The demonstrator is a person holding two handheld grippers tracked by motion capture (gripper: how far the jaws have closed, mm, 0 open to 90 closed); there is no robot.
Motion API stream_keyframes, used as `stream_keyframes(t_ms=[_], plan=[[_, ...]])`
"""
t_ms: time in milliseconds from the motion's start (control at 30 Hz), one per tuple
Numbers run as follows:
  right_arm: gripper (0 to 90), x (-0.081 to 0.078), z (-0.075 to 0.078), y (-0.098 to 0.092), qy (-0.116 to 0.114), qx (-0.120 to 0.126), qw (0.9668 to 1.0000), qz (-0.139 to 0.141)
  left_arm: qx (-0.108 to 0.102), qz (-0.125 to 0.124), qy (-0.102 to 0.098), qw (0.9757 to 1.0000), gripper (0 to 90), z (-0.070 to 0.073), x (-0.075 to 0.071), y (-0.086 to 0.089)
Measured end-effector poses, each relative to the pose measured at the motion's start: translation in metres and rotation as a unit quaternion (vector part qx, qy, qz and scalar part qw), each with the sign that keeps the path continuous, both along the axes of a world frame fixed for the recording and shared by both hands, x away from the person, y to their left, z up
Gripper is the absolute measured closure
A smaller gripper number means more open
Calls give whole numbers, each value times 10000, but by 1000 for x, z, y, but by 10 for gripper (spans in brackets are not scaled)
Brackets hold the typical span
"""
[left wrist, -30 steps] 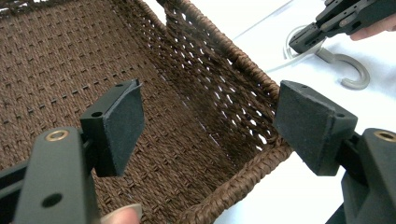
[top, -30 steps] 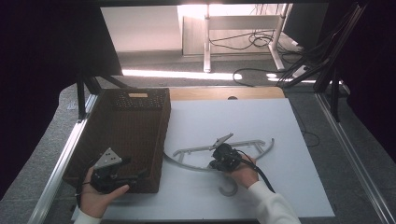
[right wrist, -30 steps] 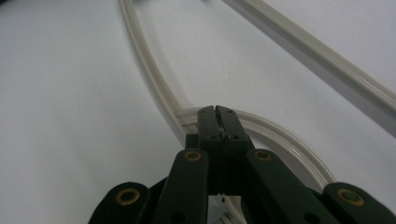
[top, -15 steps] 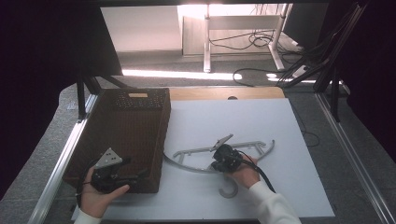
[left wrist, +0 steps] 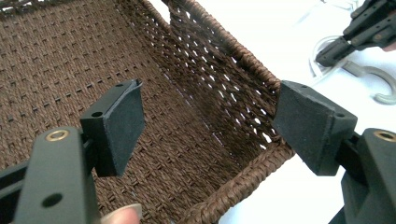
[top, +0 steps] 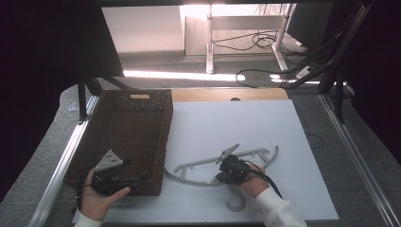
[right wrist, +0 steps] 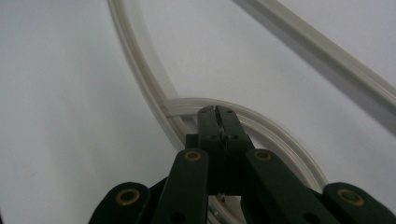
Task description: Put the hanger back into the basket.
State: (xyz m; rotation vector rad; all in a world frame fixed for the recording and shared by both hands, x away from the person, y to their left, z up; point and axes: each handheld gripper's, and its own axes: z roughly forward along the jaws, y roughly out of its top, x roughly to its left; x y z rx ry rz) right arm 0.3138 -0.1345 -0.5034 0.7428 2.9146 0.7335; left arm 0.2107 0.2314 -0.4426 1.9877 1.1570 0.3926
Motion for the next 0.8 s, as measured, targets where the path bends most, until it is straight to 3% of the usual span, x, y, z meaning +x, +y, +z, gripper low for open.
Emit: stream_keyframes(t_ms=[233, 800], plan=[[895, -10, 0, -11, 189, 66, 9998, 90, 17, -22, 12, 10000, 242, 0, 0, 0], [895, -35, -2, -31, 382, 112, 9980, 482, 50, -33, 39, 10000, 243, -2, 1, -1]])
